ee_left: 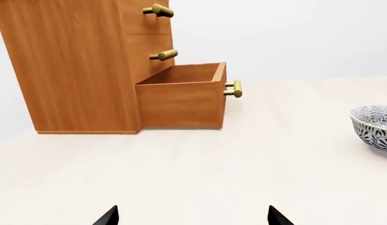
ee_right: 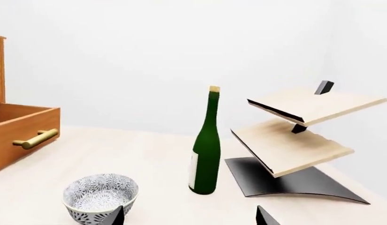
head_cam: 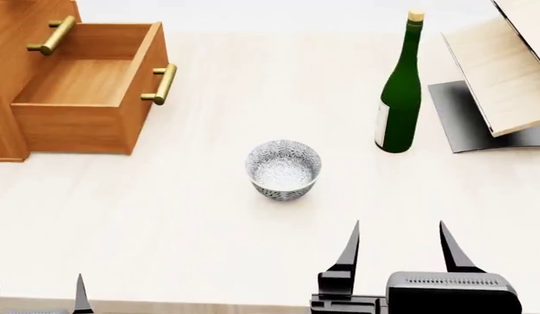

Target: Close the bottom drawer of the cabinet.

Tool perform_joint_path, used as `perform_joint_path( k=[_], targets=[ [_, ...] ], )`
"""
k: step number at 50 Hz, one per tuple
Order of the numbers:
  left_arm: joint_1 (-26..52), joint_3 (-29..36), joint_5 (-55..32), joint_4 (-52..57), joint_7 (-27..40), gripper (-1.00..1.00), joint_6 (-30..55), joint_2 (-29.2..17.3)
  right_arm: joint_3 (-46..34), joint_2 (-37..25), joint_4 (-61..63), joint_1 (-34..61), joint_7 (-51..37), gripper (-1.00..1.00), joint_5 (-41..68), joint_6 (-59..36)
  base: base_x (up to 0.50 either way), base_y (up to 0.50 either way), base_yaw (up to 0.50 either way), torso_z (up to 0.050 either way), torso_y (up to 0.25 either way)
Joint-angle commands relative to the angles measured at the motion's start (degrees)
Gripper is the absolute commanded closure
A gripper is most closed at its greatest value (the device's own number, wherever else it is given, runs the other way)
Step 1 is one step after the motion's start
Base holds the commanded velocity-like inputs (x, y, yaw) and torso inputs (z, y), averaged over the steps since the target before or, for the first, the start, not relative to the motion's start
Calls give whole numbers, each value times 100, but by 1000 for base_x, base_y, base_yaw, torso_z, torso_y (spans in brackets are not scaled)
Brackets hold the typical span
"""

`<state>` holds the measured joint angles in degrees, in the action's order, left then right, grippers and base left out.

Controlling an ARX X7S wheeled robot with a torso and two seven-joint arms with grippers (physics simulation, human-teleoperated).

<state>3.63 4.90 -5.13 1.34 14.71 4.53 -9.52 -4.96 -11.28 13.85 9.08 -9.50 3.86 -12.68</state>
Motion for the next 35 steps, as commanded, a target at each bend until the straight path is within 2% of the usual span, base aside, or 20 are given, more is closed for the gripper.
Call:
perform_joint_path(
  k=[1, 35],
  targets=[
    [-118, 2, -98, 50, -210, -100, -326, 29, -13, 18, -25, -29, 39, -100, -190, 79, 0, 500, 0, 0, 0],
    [-52, 137, -166, -18, -90, -100, -323, -56, -49, -59, -70, -2, -59, -100, -46, 132, 0, 500, 0, 0, 0]
  ],
)
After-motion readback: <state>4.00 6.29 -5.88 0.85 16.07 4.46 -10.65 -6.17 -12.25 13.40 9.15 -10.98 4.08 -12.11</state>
